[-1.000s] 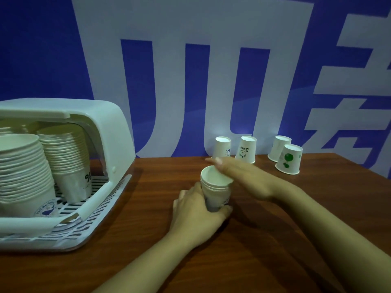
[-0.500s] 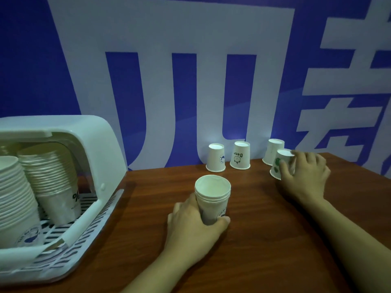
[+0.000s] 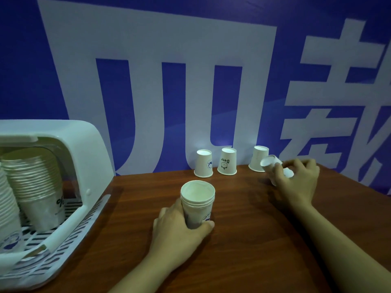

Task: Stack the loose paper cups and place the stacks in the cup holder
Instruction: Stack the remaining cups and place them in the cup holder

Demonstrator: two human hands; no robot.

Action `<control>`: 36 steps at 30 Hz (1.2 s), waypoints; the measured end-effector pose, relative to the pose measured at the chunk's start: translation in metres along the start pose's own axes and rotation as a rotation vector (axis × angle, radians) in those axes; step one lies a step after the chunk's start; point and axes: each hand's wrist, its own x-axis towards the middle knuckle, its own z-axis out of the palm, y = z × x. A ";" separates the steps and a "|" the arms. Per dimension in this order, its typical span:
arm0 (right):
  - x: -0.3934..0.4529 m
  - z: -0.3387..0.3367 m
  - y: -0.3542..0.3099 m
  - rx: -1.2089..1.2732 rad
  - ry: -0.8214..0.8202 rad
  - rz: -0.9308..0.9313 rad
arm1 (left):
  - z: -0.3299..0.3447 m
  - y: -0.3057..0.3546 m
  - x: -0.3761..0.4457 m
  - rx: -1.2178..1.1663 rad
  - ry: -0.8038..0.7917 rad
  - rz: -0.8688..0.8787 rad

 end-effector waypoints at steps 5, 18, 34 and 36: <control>-0.001 0.012 0.011 -0.040 -0.363 0.044 | 0.001 -0.001 0.002 0.014 -0.009 0.000; -0.003 0.044 0.002 -0.252 -0.656 0.100 | -0.001 0.004 0.002 0.019 -0.018 -0.019; -0.017 0.036 -0.028 0.010 -0.564 0.171 | 0.002 0.003 0.002 0.039 -0.028 -0.027; -0.016 0.027 -0.034 0.078 -0.486 0.151 | 0.003 0.001 0.003 0.031 -0.035 -0.026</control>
